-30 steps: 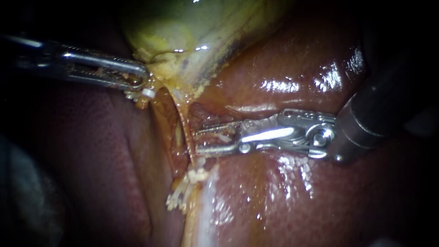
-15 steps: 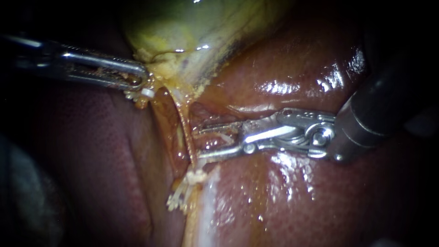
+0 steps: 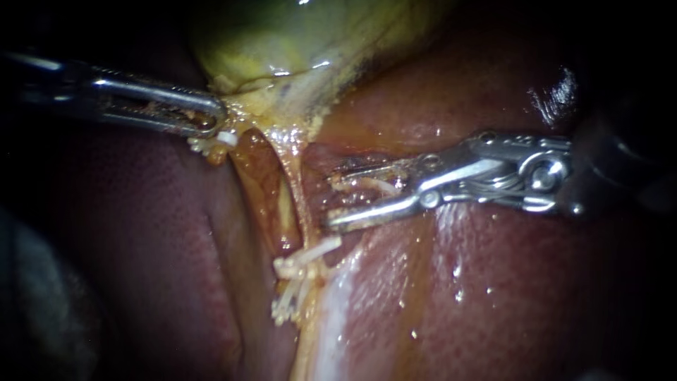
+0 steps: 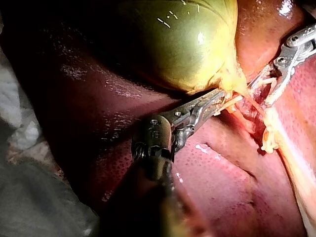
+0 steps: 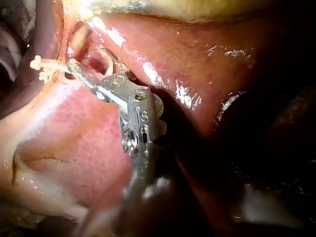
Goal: Clipping second clip right tube
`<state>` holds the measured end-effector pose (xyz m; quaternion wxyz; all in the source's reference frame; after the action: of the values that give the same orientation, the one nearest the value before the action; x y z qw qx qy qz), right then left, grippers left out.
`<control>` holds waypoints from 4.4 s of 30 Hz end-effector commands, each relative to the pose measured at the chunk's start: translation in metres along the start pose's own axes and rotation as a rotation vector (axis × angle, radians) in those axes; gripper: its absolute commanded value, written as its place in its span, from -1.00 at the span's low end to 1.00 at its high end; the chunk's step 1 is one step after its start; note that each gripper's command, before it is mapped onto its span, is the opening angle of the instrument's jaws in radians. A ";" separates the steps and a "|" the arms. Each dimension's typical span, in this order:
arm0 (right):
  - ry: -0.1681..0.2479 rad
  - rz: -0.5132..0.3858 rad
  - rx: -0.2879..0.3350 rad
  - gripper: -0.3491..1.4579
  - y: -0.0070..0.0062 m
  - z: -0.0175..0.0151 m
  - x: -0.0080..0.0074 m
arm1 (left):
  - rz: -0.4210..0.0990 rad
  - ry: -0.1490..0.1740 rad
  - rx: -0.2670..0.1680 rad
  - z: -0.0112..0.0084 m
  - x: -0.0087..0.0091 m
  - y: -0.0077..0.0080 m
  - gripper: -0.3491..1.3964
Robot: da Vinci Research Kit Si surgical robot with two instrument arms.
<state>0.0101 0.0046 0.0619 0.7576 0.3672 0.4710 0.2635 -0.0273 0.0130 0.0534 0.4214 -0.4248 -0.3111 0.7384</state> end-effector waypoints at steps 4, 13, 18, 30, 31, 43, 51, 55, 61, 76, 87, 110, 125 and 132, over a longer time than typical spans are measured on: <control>-0.021 -0.003 0.033 -0.06 -0.0020 -0.0001 0.0002 | 0.000 0.000 0.000 0.0000 0.0000 0.0000 -1.00; -0.009 -0.017 0.089 -0.06 -0.0039 0.0011 0.0003 | 0.000 0.000 0.000 0.0000 0.0000 0.0000 -1.00; -0.004 -0.001 0.087 -0.06 -0.0036 0.0019 0.0002 | 0.000 0.000 0.000 0.0000 0.0000 0.0000 -1.00; 0.022 0.044 0.092 -0.06 -0.0027 0.0057 -0.0003 | 0.000 0.000 0.000 0.0000 0.0000 0.0000 -1.00; 0.022 0.049 0.091 -0.06 -0.0027 0.0061 -0.0004 | 0.000 0.000 0.000 0.0000 0.0000 0.0000 -1.00; 0.073 0.121 0.141 -0.06 -0.0022 0.0100 -0.0020 | 0.000 0.000 0.000 0.0001 -0.0001 0.0000 -1.00; 0.113 0.145 0.172 -0.06 -0.0025 0.0111 -0.0016 | 0.000 0.000 0.001 0.0002 0.0000 0.0000 -1.00; 0.123 0.157 0.182 -0.06 -0.0027 0.0114 -0.0015 | 0.000 0.000 0.001 0.0002 0.0000 0.0000 -1.00; 0.126 0.157 0.187 -0.06 -0.0029 0.0116 -0.0014 | 0.000 0.001 0.001 0.0002 0.0000 0.0000 -1.00; 0.149 0.173 0.266 -0.06 -0.0063 0.0106 0.0014 | 0.000 0.000 0.001 0.0001 0.0000 0.0000 -1.00; 0.152 0.195 0.275 -0.07 -0.0080 0.0095 0.0040 | 0.000 0.000 0.000 0.0001 0.0000 0.0000 -1.00; 0.124 0.172 0.307 -0.17 -0.0080 0.0097 0.0028 | 0.000 0.000 0.000 0.0001 0.0000 0.0000 -1.00; 0.111 0.169 0.317 -0.34 -0.0083 0.0101 0.0019 | 0.000 0.000 0.000 0.0001 -0.0001 0.0000 -1.00; 0.099 0.168 0.307 -0.56 -0.0081 0.0101 0.0018 | 0.000 0.000 0.000 0.0001 -0.0001 0.0000 -1.00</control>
<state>0.0204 -0.0019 0.0573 0.6439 0.5031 0.5100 0.2685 -0.0274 0.0130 0.0535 0.4213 -0.4248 -0.3109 0.7385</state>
